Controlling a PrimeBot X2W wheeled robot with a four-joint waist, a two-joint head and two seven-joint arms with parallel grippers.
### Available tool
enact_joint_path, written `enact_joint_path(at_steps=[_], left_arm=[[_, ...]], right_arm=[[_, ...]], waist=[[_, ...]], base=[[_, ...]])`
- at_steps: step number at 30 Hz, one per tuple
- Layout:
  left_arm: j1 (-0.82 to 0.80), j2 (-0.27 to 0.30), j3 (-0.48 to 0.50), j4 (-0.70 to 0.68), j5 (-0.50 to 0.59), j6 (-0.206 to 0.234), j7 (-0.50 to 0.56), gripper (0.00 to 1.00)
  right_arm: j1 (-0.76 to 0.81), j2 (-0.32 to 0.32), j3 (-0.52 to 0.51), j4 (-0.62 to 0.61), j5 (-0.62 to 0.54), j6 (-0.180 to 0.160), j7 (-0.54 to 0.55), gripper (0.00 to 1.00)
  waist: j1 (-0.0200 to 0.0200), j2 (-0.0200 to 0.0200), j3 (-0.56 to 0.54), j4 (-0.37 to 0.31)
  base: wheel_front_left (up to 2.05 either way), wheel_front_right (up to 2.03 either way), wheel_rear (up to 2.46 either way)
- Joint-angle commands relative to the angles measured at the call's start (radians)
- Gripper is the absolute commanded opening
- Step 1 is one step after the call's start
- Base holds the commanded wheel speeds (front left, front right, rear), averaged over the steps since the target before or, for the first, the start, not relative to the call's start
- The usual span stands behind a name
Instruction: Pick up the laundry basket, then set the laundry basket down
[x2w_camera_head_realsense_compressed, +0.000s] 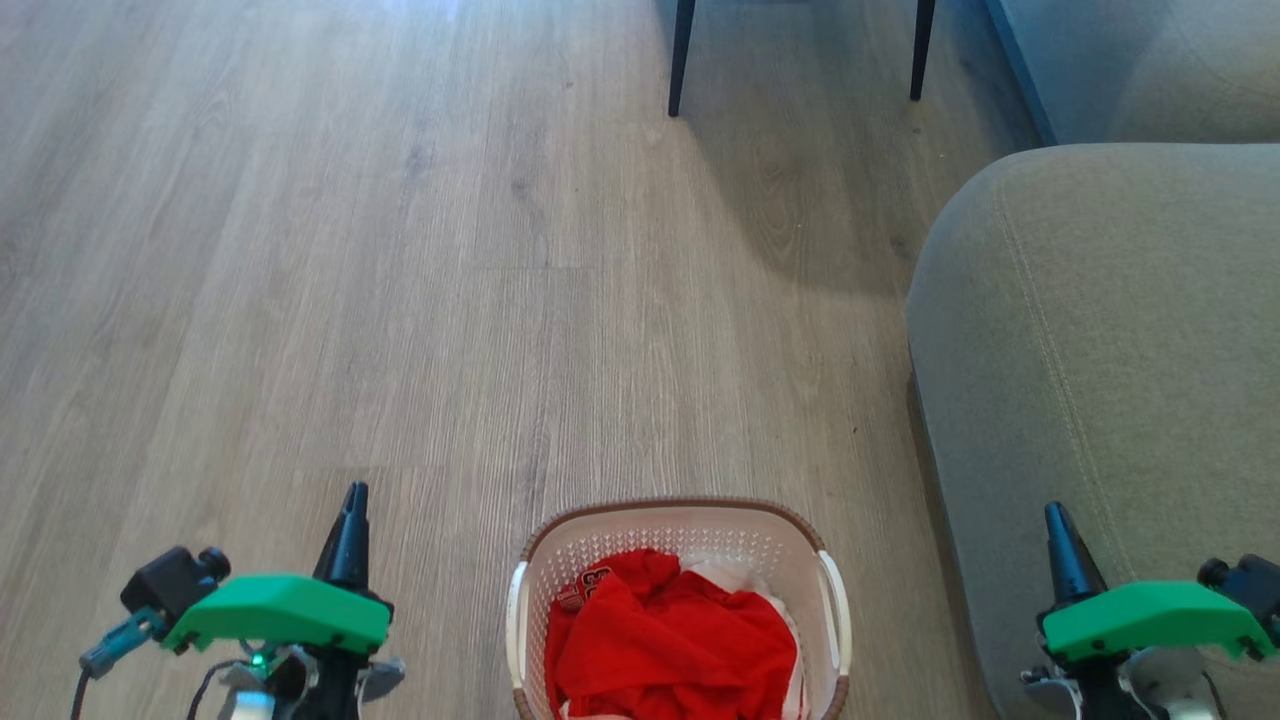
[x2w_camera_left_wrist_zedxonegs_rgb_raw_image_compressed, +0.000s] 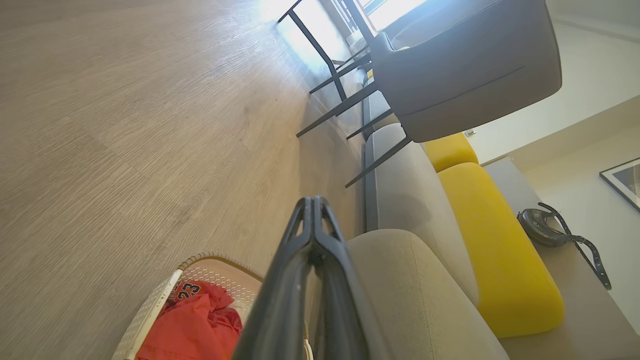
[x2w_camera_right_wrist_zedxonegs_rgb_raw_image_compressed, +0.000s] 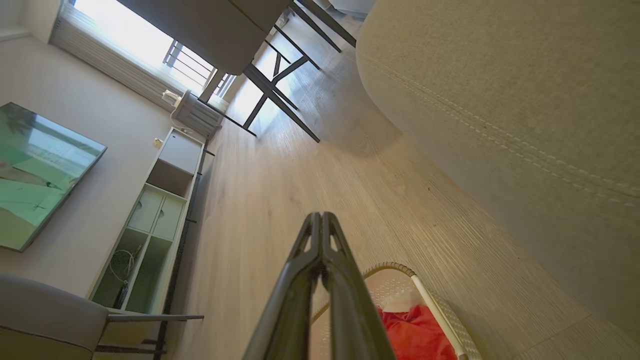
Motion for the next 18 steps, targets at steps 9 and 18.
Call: enact_joint_path(at_steps=[9,18], left_arm=[[-0.066,0.013,0.056,-0.024,-0.115,-0.022,0.029,0.0],[-0.073,0.012,0.083,-0.02,-0.209,-0.035,0.055,0.0]], right_arm=[[-0.074,-0.015,-0.004,-0.021,0.122,0.004,0.035,0.0],[-0.087,-0.015,-0.013,-0.014,0.22,0.005,0.061,0.0]], waist=[[0.0,0.0,0.006,-0.013],[0.0,0.0,0.011,-0.025]], base=[[0.0,0.0,0.0],[0.0,0.0,0.0]])
